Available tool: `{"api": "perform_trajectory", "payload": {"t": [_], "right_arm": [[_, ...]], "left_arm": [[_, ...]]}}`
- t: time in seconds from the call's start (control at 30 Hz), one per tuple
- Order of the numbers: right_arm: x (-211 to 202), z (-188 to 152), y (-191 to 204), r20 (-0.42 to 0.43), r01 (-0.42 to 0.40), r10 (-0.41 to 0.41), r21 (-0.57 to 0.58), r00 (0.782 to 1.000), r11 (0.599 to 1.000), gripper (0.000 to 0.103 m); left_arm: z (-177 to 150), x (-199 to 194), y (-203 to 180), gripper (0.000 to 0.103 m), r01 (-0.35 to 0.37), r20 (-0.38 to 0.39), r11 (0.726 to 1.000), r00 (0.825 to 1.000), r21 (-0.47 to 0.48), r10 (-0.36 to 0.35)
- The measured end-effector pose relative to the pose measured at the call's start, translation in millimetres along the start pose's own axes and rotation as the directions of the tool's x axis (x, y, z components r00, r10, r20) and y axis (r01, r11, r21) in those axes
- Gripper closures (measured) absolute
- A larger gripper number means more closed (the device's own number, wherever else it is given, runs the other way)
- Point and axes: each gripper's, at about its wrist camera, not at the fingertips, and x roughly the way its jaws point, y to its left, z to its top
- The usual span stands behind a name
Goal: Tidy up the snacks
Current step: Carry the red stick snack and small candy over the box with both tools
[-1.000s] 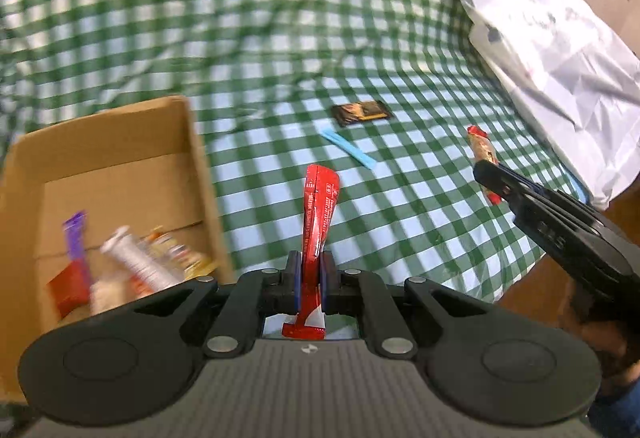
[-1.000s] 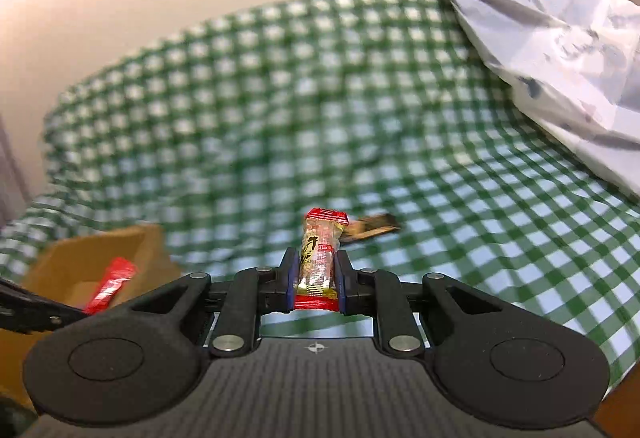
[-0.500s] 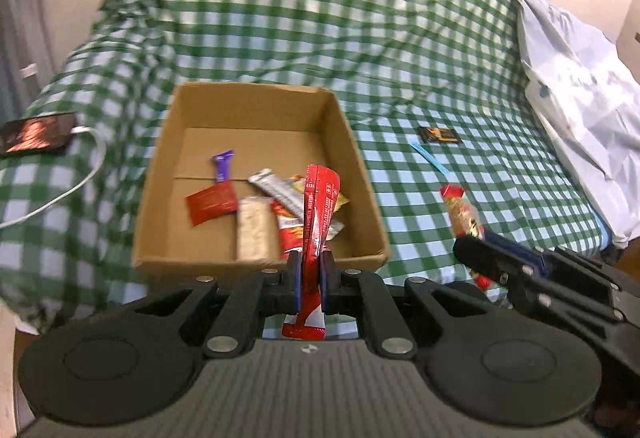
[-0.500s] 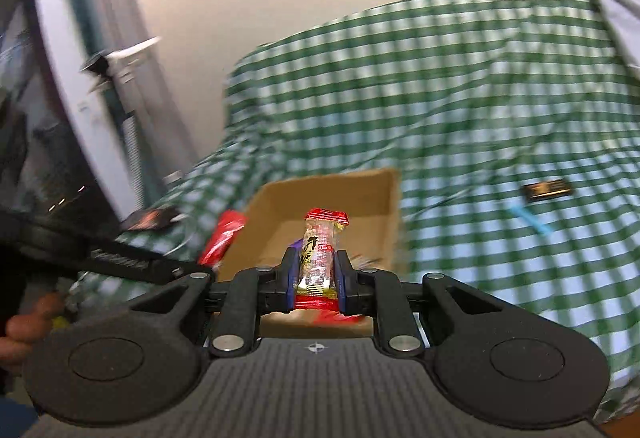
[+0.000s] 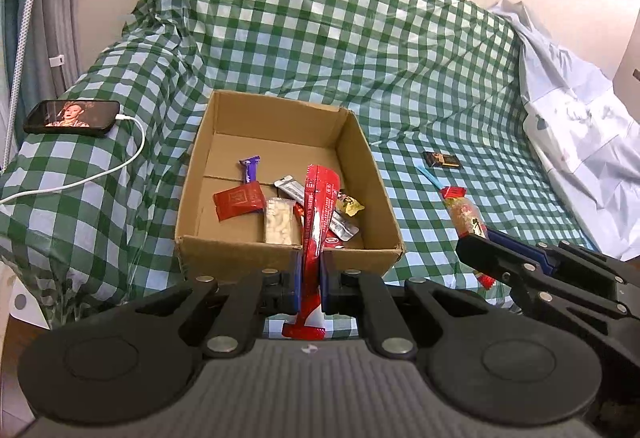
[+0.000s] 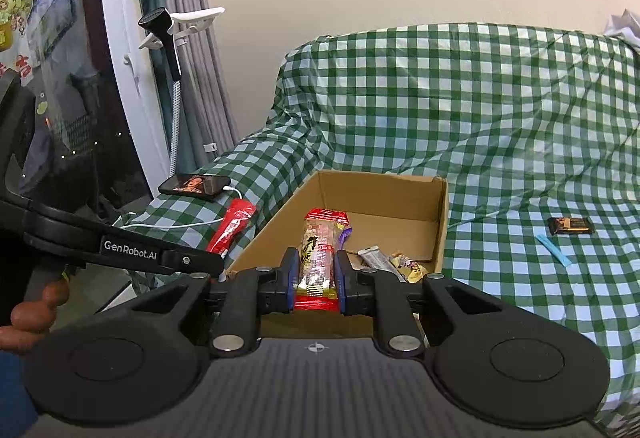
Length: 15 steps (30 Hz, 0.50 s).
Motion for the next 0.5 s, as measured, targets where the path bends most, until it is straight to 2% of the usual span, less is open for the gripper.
{"api": "perform_trajectory", "payload": {"t": [0.5], "right_arm": [[10.2, 0.9, -3.1, -0.021, 0.021, -0.021, -0.007, 1.000, 1.000, 0.084]], "left_arm": [[3.8, 3.7, 6.6, 0.094, -0.001, 0.008, 1.000, 1.000, -0.017, 0.001]]}}
